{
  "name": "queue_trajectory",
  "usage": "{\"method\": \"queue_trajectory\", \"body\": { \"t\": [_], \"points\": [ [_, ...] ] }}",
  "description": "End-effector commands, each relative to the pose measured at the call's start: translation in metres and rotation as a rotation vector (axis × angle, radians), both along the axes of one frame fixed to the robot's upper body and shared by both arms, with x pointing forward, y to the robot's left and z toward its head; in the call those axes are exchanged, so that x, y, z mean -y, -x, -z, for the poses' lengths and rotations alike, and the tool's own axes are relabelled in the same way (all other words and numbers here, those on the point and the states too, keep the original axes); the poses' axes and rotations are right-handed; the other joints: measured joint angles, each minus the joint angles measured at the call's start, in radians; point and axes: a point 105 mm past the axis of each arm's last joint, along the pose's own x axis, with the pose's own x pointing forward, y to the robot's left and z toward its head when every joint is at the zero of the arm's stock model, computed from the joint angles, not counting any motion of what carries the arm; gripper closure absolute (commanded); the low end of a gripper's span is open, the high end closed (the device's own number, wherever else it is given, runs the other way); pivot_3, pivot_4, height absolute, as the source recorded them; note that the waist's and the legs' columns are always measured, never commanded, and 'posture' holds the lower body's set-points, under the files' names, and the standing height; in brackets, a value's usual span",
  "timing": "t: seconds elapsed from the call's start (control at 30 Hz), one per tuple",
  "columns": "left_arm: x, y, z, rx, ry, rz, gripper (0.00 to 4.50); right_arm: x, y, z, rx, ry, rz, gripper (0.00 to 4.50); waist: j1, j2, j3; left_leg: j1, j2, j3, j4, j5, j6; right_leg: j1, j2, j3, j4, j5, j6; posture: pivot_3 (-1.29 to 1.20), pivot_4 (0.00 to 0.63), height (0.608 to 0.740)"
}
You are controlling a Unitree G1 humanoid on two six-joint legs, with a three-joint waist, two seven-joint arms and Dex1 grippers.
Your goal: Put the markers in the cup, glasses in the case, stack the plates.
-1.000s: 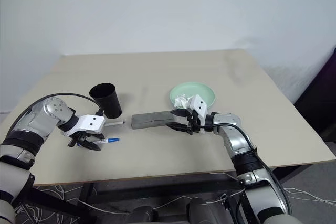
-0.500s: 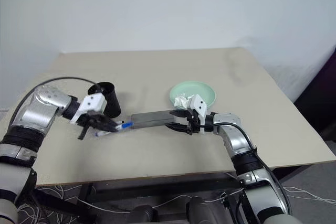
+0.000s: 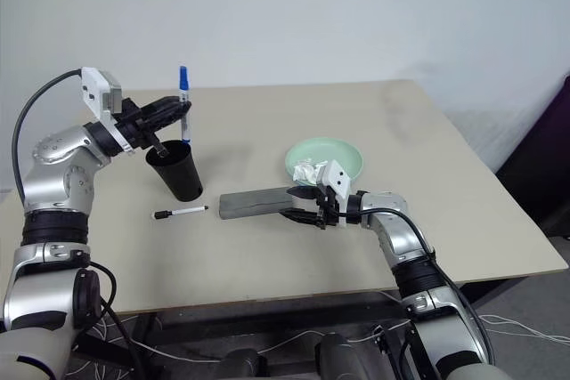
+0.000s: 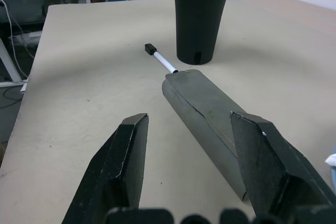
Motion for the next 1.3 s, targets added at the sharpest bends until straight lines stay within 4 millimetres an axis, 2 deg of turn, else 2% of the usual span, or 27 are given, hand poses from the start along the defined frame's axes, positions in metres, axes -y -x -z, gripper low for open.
{"method": "queue_trajectory", "body": {
  "t": [0.03, 0.17, 0.3, 0.47, 0.8, 0.93, 1.03, 1.13, 1.2, 1.3],
  "points": [
    [-0.018, -0.003, 0.006, 0.046, 0.041, -0.116, 4.43, -0.003, -0.001, -0.017, 0.058, -0.017, -0.031, 1.82, 0.0, 0.0, 0.0, 0.0, 0.0, 0.0, 0.0, 0.0, 0.0, 0.0, 0.0, 0.0, 0.0, 0.0, 0.0, 0.0, 0.0, 0.737],
    [-0.022, -0.004, 0.017, 0.039, 0.06, -0.142, 4.43, -0.003, 0.0, -0.016, 0.058, -0.013, -0.036, 1.82, 0.002, -0.001, 0.0, -0.001, 0.0, 0.0, 0.0, 0.0, 0.0, 0.0, 0.0, 0.0, 0.0, 0.0, 0.0, 0.0, 0.0, 0.737],
    [-0.027, -0.004, 0.038, 0.002, 0.063, -0.174, 4.43, -0.004, 0.0, -0.016, 0.058, -0.012, -0.04, 1.82, 0.002, -0.001, 0.0, -0.001, 0.0, 0.0, 0.0, 0.0, 0.0, 0.0, 0.0, -0.001, 0.0, 0.0, 0.0, 0.0, 0.0, 0.737],
    [-0.028, -0.006, 0.048, -0.021, 0.066, -0.179, 4.43, -0.004, 0.001, -0.015, 0.057, -0.01, -0.043, 1.82, 0.002, -0.001, 0.0, -0.001, 0.0, 0.0, 0.0, 0.0, 0.0, 0.0, 0.0, -0.001, 0.0, 0.0, 0.0, 0.0, 0.0, 0.737],
    [-0.021, -0.004, 0.05, -0.019, 0.04, -0.125, 1.1, -0.004, 0.001, -0.016, 0.06, -0.013, -0.037, 1.82, 0.002, -0.001, 0.0, -0.001, 0.0, 0.0, 0.0, 0.0, 0.0, 0.0, 0.0, -0.001, 0.0, 0.0, 0.0, 0.0, 0.0, 0.737],
    [-0.015, 0.0, 0.038, 0.009, -0.02, -0.058, 1.1, -0.004, 0.0, -0.016, 0.06, -0.014, -0.036, 1.82, 0.002, -0.001, 0.0, -0.001, 0.0, 0.0, 0.0, 0.0, 0.0, 0.0, 0.0, -0.001, 0.0, 0.0, 0.0, 0.0, 0.0, 0.737],
    [-0.008, 0.011, 0.02, 0.016, -0.117, 0.077, 1.1, -0.003, 0.0, -0.016, 0.059, -0.013, -0.035, 1.82, 0.0, -0.002, 0.0, -0.001, 0.0, 0.0, 0.0, 0.0, 0.0, 0.0, 0.0, -0.001, 0.0, 0.0, 0.0, 0.0, 0.0, 0.737],
    [-0.005, 0.026, 0.012, -0.033, -0.222, 0.205, 1.1, -0.003, 0.0, -0.016, 0.057, -0.012, -0.036, 1.82, -0.006, -0.002, 0.0, -0.001, 0.0, 0.0, -0.001, 0.0, 0.0, 0.0, 0.0, 0.0, -0.001, 0.0, 0.0, 0.0, 0.0, 0.737],
    [-0.006, 0.038, 0.012, -0.105, -0.303, 0.287, 1.1, -0.004, 0.0, -0.016, 0.056, -0.011, -0.037, 1.82, -0.007, -0.002, 0.0, -0.001, 0.0, 0.0, -0.002, 0.0, 0.0, 0.0, 0.0, 0.0, -0.001, 0.0, 0.0, 0.0, 0.0, 0.737],
    [-0.015, 0.057, 0.022, -0.255, -0.445, 0.382, 1.1, -0.004, 0.0, -0.016, 0.056, -0.011, -0.038, 1.82, -0.01, -0.001, 0.0, 0.0, 0.0, 0.0, -0.003, 0.0, 0.0, 0.0, 0.0, 0.0, -0.001, 0.0, 0.0, 0.0, 0.0, 0.737]
  ]
}}
